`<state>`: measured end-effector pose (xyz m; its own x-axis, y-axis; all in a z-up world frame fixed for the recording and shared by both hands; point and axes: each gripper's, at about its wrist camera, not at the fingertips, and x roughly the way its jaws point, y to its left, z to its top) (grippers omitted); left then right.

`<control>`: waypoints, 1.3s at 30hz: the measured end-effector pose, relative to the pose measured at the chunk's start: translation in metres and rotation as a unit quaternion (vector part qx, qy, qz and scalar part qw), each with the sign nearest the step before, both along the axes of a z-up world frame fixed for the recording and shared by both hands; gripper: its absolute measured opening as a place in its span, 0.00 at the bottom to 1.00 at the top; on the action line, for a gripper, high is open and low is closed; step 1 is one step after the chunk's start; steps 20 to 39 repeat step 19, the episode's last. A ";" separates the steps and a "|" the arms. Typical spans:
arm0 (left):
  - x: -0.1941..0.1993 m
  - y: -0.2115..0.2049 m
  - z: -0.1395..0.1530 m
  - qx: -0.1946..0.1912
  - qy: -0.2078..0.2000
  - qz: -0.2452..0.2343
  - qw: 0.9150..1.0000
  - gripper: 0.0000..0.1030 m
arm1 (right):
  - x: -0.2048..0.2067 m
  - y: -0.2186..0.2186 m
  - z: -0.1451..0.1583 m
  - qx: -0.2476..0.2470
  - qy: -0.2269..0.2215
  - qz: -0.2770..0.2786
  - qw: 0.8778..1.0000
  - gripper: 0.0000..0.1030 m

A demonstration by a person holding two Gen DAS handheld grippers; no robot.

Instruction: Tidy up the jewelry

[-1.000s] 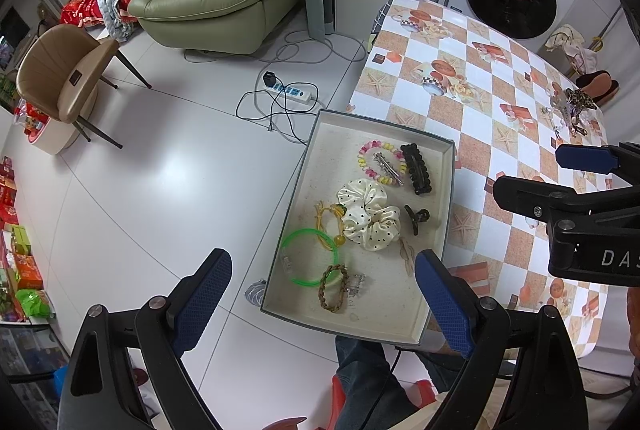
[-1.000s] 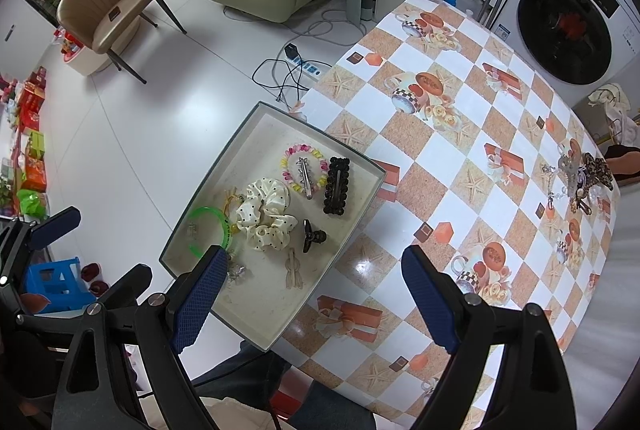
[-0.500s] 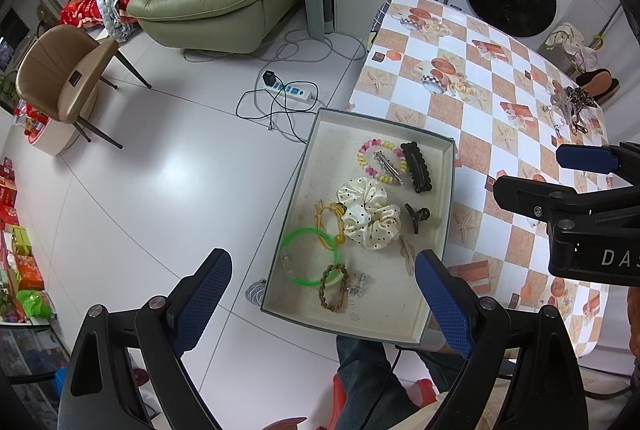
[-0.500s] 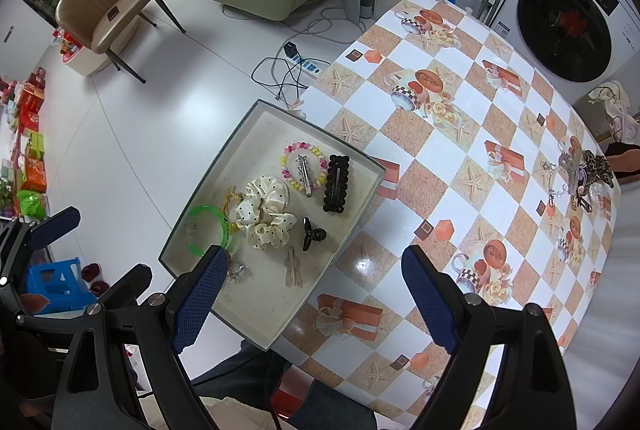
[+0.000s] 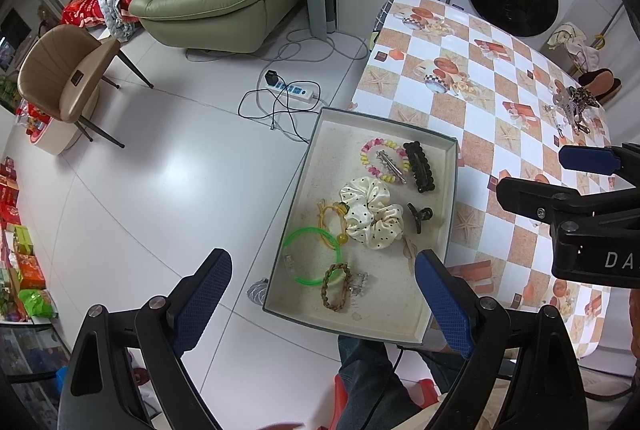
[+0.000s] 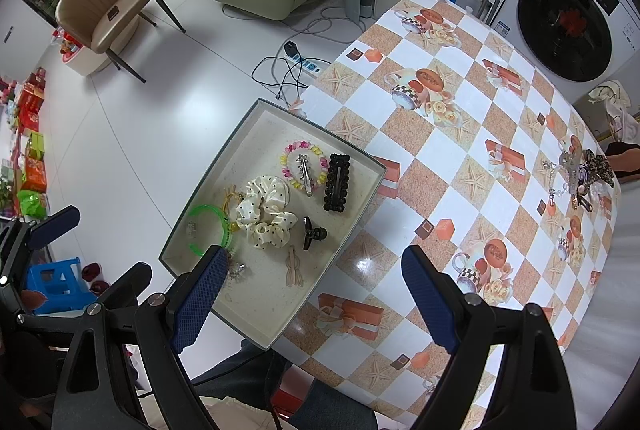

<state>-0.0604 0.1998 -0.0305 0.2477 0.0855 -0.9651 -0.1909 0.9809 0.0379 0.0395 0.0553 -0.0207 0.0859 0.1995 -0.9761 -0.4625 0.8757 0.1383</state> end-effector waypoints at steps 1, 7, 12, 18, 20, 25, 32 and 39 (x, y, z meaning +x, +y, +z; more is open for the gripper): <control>-0.001 0.001 -0.001 0.000 0.000 0.001 1.000 0.94 | -0.002 0.000 0.000 0.000 0.000 0.000 1.000 0.88; -0.002 0.001 -0.002 0.011 0.003 -0.001 1.000 0.94 | -0.002 0.001 0.000 0.000 0.001 0.000 1.000 0.88; -0.003 0.002 0.000 0.015 -0.001 -0.005 1.000 0.94 | 0.000 0.000 0.000 0.000 0.001 0.000 1.000 0.88; -0.001 0.001 0.000 0.014 0.000 -0.006 1.000 0.94 | -0.002 0.000 -0.001 0.000 0.001 0.000 1.000 0.88; -0.001 0.001 0.000 0.015 -0.001 -0.007 1.000 0.94 | 0.000 0.000 -0.001 0.000 0.001 0.000 1.000 0.88; -0.001 0.001 0.000 0.015 -0.001 -0.007 1.000 0.94 | 0.000 0.000 -0.001 0.000 0.001 0.000 1.000 0.88; -0.001 0.001 0.000 0.015 -0.001 -0.007 1.000 0.94 | 0.000 0.000 -0.001 0.000 0.001 0.000 1.000 0.88; -0.001 0.001 0.000 0.015 -0.001 -0.007 1.000 0.94 | 0.000 0.000 -0.001 0.000 0.001 0.000 1.000 0.88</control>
